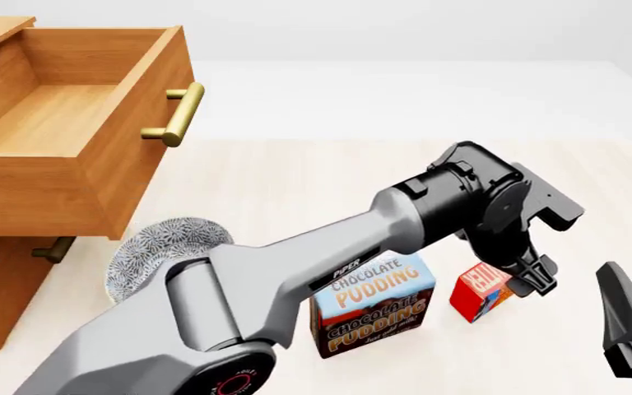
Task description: Put the butter at the back in the top drawer of the cabinet and close it.
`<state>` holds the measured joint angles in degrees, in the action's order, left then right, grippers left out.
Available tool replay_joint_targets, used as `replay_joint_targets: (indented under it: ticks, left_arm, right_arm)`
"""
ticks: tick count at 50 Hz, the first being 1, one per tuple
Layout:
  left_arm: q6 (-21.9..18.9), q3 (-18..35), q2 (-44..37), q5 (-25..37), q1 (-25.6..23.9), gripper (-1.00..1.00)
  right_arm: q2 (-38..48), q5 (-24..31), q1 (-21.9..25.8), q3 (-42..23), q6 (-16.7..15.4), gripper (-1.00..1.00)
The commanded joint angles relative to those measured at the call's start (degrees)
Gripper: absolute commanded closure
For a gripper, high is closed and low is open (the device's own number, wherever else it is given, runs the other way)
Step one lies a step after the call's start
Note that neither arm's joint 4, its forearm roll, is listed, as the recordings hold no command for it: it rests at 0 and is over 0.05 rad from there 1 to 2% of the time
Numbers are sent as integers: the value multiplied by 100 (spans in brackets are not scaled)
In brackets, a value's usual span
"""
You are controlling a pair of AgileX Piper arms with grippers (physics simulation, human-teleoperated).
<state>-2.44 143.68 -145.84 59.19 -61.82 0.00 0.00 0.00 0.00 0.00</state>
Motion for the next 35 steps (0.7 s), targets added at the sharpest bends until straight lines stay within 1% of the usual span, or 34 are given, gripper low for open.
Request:
replay_joint_targets:
  ticks: [1, 13, 18, 26, 35]
  left_arm:
    - [5, -654, 355, -375, 99, -100]
    - [22, -1049, 584, -586, 149, -100]
    - [31, -1043, 543, -603, 155, -100]
    - [78, -880, 385, -553, 117, -100]
    - [78, -878, 384, -552, 117, -100]
  right_arm:
    - [0, 0, 0, 0, 0, -100]
    - [0, 0, 0, 0, 0, -100]
    - [0, 0, 0, 0, 0, -100]
    - [0, 0, 0, 0, 0, -100]
    - [0, 0, 0, 0, 0, -100]
